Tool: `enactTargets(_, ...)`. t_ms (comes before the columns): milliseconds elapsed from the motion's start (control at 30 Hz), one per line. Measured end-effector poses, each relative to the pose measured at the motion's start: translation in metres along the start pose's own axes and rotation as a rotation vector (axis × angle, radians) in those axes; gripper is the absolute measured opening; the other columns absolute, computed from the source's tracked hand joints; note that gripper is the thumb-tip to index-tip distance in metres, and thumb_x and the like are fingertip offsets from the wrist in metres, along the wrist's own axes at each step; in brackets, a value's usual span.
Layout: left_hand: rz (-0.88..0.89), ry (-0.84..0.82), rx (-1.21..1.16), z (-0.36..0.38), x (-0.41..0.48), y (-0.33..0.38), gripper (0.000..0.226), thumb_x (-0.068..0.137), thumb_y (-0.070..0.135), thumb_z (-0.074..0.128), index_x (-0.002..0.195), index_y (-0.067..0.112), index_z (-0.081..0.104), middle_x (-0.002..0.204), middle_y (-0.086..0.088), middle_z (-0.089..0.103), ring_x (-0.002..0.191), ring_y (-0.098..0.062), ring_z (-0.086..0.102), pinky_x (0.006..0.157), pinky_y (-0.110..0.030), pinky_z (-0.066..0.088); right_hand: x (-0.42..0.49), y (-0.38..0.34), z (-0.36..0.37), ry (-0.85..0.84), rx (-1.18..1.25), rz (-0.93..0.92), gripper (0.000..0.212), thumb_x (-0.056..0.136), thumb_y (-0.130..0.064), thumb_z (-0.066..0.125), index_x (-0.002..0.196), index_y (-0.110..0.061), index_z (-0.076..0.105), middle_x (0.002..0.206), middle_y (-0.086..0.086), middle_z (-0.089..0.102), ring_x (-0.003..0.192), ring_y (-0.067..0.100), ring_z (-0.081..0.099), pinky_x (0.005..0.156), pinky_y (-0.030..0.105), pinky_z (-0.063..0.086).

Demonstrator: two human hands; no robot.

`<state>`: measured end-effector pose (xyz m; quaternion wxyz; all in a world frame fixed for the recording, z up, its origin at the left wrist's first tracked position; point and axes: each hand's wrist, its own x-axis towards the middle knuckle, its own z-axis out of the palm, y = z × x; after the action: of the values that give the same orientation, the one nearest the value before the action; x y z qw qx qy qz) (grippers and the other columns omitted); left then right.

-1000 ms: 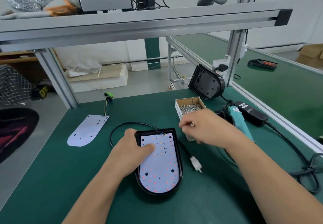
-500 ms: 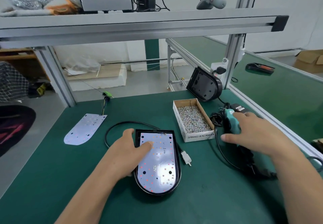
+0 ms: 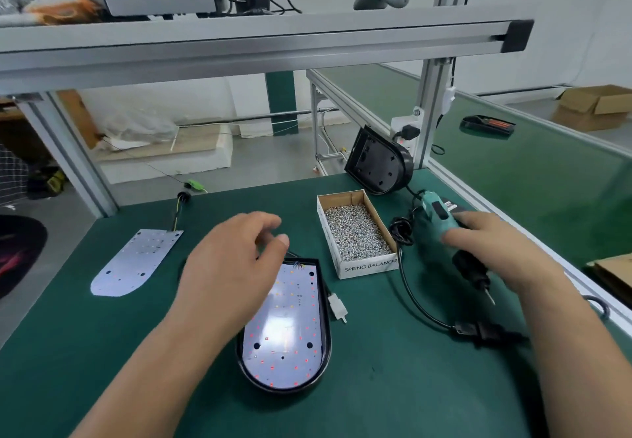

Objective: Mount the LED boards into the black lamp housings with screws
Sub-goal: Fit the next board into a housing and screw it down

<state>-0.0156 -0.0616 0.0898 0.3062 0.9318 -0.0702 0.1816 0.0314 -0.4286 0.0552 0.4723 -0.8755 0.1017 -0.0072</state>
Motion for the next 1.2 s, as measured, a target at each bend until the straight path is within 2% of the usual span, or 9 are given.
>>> enactTargets(233,0.304,-0.497,0.374,0.076,0.071,0.053,0.022,0.101,0.024,0.058,0.111,0.023,0.077,0.113,0.0,0.076,0.109,-0.027,0.067,0.09,-0.043,0.057,-0.006,-0.013,0.006,0.008,0.529,0.008,0.012,0.096,-0.008,0.06,0.09,0.002,0.063,0.072,0.021,0.059,0.047,0.025,0.05,0.04,0.025,0.04)
enactTargets(300,0.345,-0.561,0.511,0.099,0.081,0.056,0.016,0.098,0.022,0.061,0.099,0.018,0.076,0.101,-0.004,0.074,0.101,-0.031,0.066,0.087,-0.043,0.056,-0.008,-0.015,0.009,0.009,0.593,0.008,0.013,0.097,-0.008,0.057,0.089,0.002,0.061,0.071,0.02,0.061,0.045,0.024,0.051,0.038,0.025,0.038)
enactTargets(367,0.351,-0.577,0.579,0.112,0.089,0.057,0.015,0.095,0.021,0.064,0.08,0.02,0.067,0.084,0.001,0.065,0.089,-0.03,0.059,0.083,-0.038,0.045,-0.007,-0.016,0.012,0.004,0.63,-0.004,0.013,0.098,-0.008,0.057,0.09,0.003,0.06,0.07,0.02,0.06,0.044,0.023,0.051,0.037,0.024,0.038)
enactTargets(433,0.333,-0.584,0.567,0.117,0.094,0.058,0.012,0.092,0.017,0.065,0.081,0.022,0.068,0.086,0.002,0.066,0.088,-0.029,0.058,0.083,-0.04,0.035,-0.007,-0.016,0.013,-0.005,0.648,-0.005,0.014,0.095,-0.011,0.061,0.093,0.003,0.061,0.071,0.019,0.062,0.046,0.023,0.053,0.038,0.025,0.04)
enactTargets(633,0.347,-0.607,0.553,0.121,0.094,0.054,0.022,0.097,0.011,0.056,0.107,0.017,0.075,0.109,-0.003,0.074,0.106,-0.03,0.065,0.087,-0.042,0.041,-0.004,-0.014,0.014,-0.012,0.733,0.04,0.048,0.074,-0.031,0.067,0.111,-0.002,0.066,0.077,0.013,0.07,0.051,0.02,0.059,0.041,0.026,0.045)
enactTargets(833,0.307,-0.575,0.458,0.114,0.095,0.055,0.023,0.096,0.003,0.048,0.086,0.022,0.055,0.085,-0.003,0.055,0.082,-0.028,0.049,0.083,-0.041,0.041,-0.003,-0.013,0.015,0.004,0.863,0.099,0.039,0.086,-0.03,0.066,0.119,-0.008,0.065,0.08,0.011,0.071,0.054,0.018,0.06,0.046,0.024,0.048)
enactTargets(933,0.168,-0.549,0.113,0.098,0.099,0.055,0.023,0.1,0.008,0.052,0.084,0.023,0.056,0.083,-0.003,0.051,0.079,-0.022,0.046,0.08,-0.04,0.047,-0.002,-0.014,0.017,-0.006,0.983,0.116,0.031,0.095,-0.027,0.061,0.12,-0.009,0.063,0.079,0.01,0.069,0.052,0.017,0.058,0.045,0.022,0.046)
enactTargets(1100,-0.412,-0.651,-1.246,0.042,0.079,0.048,0.009,0.107,0.009,0.056,0.1,0.01,0.063,0.081,-0.003,0.061,0.077,-0.019,0.059,0.081,-0.038,0.064,-0.004,-0.023,0.027,-0.011,1.233,0.127,0.036,0.096,-0.032,0.067,0.125,-0.011,0.063,0.08,0.007,0.062,0.053,0.011,0.058,0.046,0.017,0.05)
enactTargets(1200,-0.554,-0.703,-1.641,0.018,0.049,0.036,0.005,0.1,0.011,0.056,0.098,0.01,0.06,0.085,-0.004,0.058,0.081,-0.019,0.058,0.076,-0.033,0.064,-0.011,-0.033,0.041,0.052,1.336,0.117,0.035,0.093,-0.027,0.074,0.121,-0.008,0.063,0.083,0.009,0.063,0.058,0.013,0.061,0.048,0.019,0.054)
